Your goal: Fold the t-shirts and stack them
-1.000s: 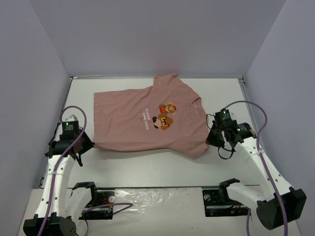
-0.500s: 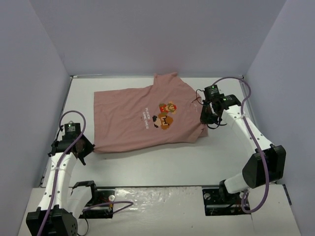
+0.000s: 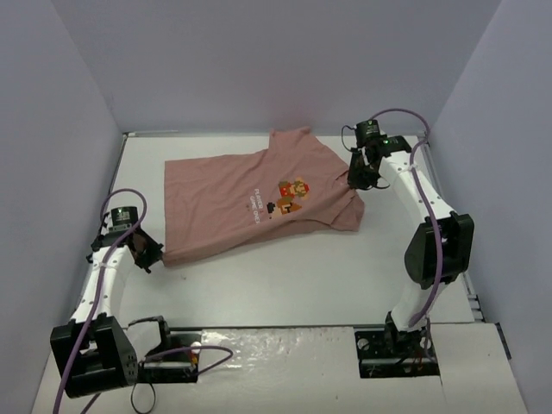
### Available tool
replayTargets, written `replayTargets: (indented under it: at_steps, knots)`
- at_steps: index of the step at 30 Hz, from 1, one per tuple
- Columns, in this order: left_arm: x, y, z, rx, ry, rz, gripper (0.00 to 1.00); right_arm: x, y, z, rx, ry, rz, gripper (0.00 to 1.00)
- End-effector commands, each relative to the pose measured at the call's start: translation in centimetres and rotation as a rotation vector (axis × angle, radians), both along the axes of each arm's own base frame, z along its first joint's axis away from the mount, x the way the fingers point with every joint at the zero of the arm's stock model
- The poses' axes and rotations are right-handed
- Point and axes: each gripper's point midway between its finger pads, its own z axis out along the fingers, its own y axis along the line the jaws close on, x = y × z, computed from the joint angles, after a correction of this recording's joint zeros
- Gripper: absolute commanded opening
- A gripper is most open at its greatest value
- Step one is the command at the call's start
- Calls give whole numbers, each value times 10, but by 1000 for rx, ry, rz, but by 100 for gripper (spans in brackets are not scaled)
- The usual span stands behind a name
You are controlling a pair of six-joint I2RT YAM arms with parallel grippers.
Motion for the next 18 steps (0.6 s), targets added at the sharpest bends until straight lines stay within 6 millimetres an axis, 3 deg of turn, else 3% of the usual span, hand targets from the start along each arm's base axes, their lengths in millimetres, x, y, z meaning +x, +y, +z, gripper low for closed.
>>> replayTargets:
  at_steps: [1, 6, 10, 18]
  knots:
    - [46, 12, 16, 22, -110, 15, 0, 20, 2, 4, -7, -28, 21, 0]
    - [73, 19, 28, 50, -132, -26, 0, 22, 0, 1, -19, -24, 28, 0]
    - [82, 22, 40, 70, -157, -54, 0, 14, -2, 4, -23, -24, 31, 0]
    - [56, 20, 74, 115, -234, -59, 0, -27, -16, 36, -28, -92, 25, 0]
